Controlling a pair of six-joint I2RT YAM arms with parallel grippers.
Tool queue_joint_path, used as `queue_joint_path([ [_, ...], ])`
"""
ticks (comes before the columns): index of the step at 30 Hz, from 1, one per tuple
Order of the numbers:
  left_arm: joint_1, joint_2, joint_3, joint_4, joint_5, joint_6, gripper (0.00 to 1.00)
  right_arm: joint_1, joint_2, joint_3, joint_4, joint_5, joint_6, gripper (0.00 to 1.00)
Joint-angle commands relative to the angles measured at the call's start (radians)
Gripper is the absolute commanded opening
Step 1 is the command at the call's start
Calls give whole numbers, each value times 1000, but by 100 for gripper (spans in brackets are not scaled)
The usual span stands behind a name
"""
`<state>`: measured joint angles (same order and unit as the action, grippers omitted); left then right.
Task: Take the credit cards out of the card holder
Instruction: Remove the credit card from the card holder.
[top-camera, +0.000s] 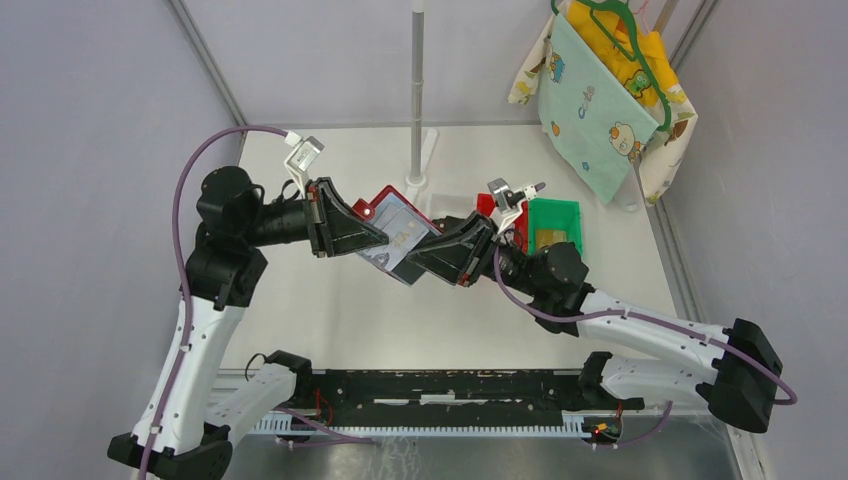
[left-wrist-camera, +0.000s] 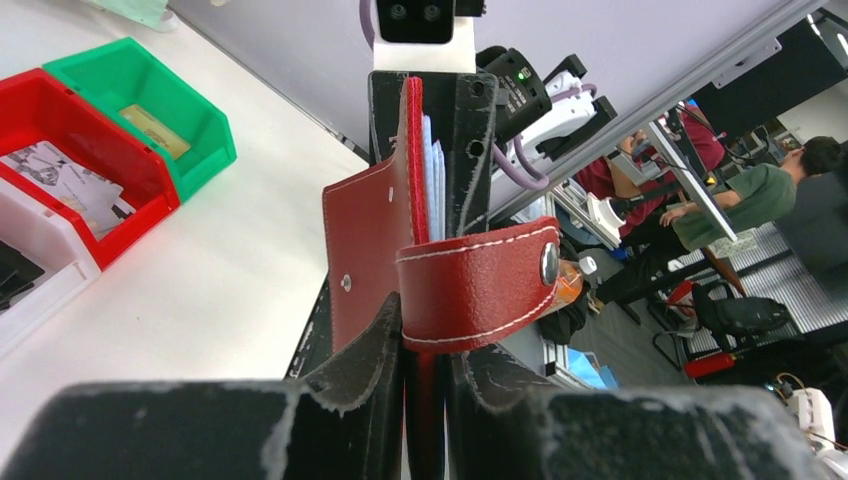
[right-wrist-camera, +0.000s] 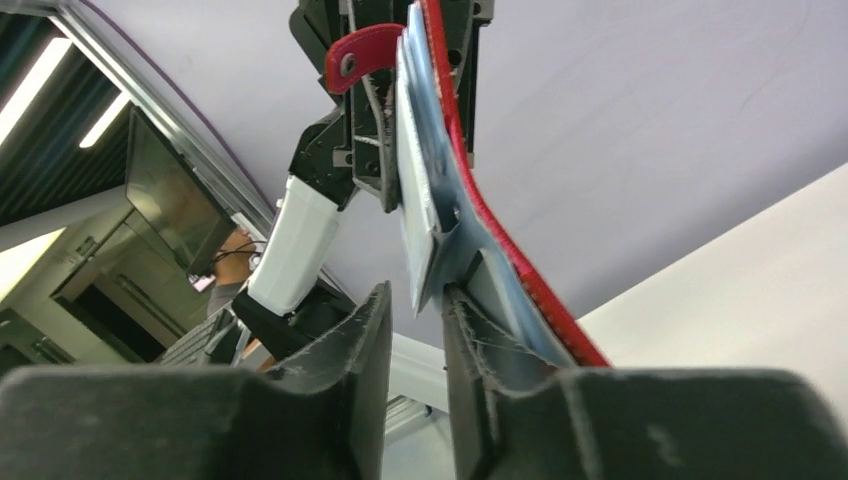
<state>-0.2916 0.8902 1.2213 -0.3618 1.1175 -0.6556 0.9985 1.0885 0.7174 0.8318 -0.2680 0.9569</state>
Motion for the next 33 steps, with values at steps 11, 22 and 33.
queue_joint_path([
  [11, 2, -28, 56, 49, 37, -7, 5, -17, 75, -3, 234, 5, 121, 15],
  [22, 2, -22, 60, 65, 5, -20, 10, -17, 15, -87, 235, 17, 93, 0],
  [33, 2, -21, 72, 33, -4, 8, 20, -17, 5, -73, 200, 4, 66, 0],
])
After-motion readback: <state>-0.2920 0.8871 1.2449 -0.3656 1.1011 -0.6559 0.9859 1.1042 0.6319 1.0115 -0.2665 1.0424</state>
